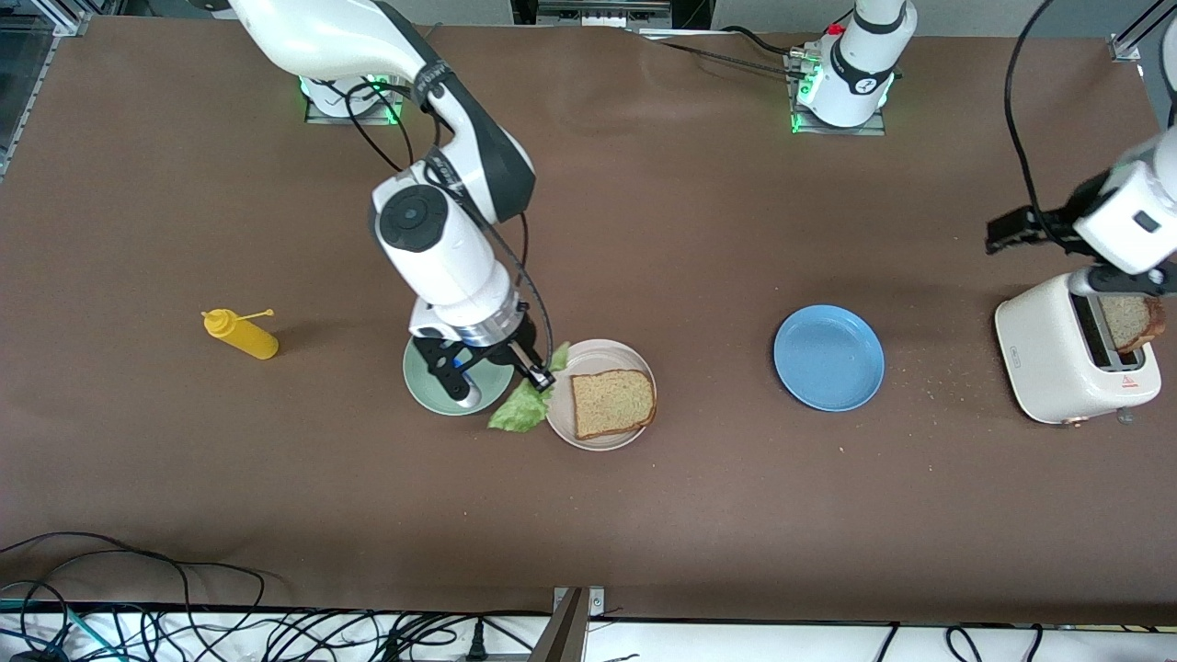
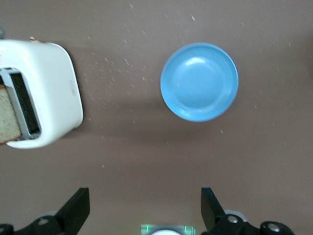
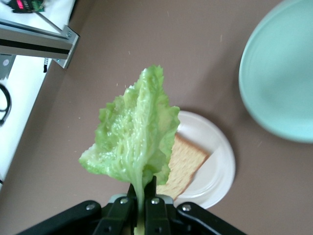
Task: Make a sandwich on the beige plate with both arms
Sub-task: 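Carry the lettuce leaf with the right gripper toward the beige plate, then lower the lettuce onto the bread and open the right gripper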
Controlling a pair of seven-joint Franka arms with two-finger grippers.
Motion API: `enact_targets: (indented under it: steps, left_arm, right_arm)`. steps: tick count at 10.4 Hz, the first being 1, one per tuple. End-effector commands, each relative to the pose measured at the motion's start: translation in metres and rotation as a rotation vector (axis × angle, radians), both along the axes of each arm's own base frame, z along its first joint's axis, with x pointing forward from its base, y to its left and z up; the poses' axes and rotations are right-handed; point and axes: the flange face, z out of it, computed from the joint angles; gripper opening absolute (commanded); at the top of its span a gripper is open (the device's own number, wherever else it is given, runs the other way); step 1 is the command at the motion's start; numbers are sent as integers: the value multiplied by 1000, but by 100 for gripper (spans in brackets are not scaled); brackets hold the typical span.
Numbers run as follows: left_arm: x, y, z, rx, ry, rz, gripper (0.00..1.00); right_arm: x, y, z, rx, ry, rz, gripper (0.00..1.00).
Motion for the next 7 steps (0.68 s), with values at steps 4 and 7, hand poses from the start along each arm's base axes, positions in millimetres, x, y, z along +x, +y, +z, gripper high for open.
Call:
enact_targets:
  steps: [4,7]
  left_arm:
    - [-18,-3,30,-35,16,2,100]
    - [-18,1,34,-111,7,33,100]
  right_arm:
    - [10,37,-68,179,69,-327,0]
    - [-6,37,-106,84,215,-336,0]
